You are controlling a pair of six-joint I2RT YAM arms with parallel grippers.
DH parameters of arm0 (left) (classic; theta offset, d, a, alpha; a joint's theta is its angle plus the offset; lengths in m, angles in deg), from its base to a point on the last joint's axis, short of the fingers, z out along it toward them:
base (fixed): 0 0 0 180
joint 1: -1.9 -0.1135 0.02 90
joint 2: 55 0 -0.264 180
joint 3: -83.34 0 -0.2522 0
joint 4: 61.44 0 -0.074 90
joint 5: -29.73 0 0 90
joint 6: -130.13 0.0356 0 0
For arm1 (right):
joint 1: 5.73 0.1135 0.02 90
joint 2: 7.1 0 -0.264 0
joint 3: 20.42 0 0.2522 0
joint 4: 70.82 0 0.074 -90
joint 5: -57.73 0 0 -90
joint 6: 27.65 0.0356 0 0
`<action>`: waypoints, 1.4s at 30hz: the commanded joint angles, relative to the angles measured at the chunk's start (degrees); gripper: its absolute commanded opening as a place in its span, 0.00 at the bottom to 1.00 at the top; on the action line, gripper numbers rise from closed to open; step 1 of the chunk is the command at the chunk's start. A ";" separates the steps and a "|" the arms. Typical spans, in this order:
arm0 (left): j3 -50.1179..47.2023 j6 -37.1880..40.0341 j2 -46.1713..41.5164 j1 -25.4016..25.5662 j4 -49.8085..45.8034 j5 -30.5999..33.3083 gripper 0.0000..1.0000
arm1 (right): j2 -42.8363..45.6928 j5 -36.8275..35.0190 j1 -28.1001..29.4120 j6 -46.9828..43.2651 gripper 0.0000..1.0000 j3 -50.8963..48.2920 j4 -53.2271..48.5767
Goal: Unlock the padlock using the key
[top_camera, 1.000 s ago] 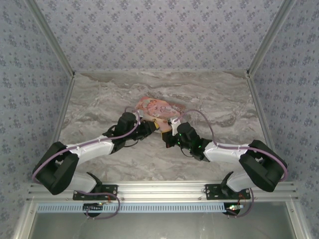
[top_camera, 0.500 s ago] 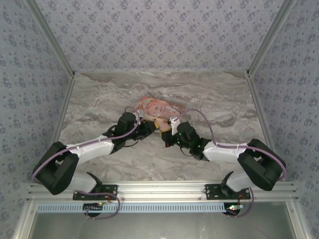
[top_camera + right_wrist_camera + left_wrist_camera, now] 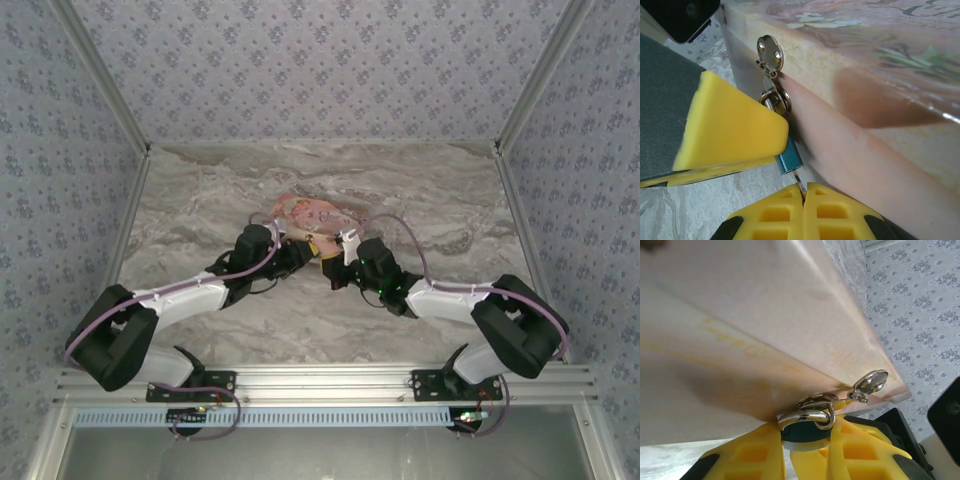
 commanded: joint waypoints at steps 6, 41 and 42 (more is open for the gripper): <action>1.73 -0.53 1.87 1.41 4.70 -6.08 0.19 | -1.10 2.73 -1.24 -0.84 0.05 5.08 4.69; -3.85 -4.94 6.00 -2.73 13.44 -2.31 0.56 | -6.79 1.45 -1.05 25.61 0.04 -1.74 6.47; -4.00 -5.66 6.11 -2.69 13.75 -2.28 0.56 | -6.74 1.70 -0.89 25.98 0.04 -1.25 5.70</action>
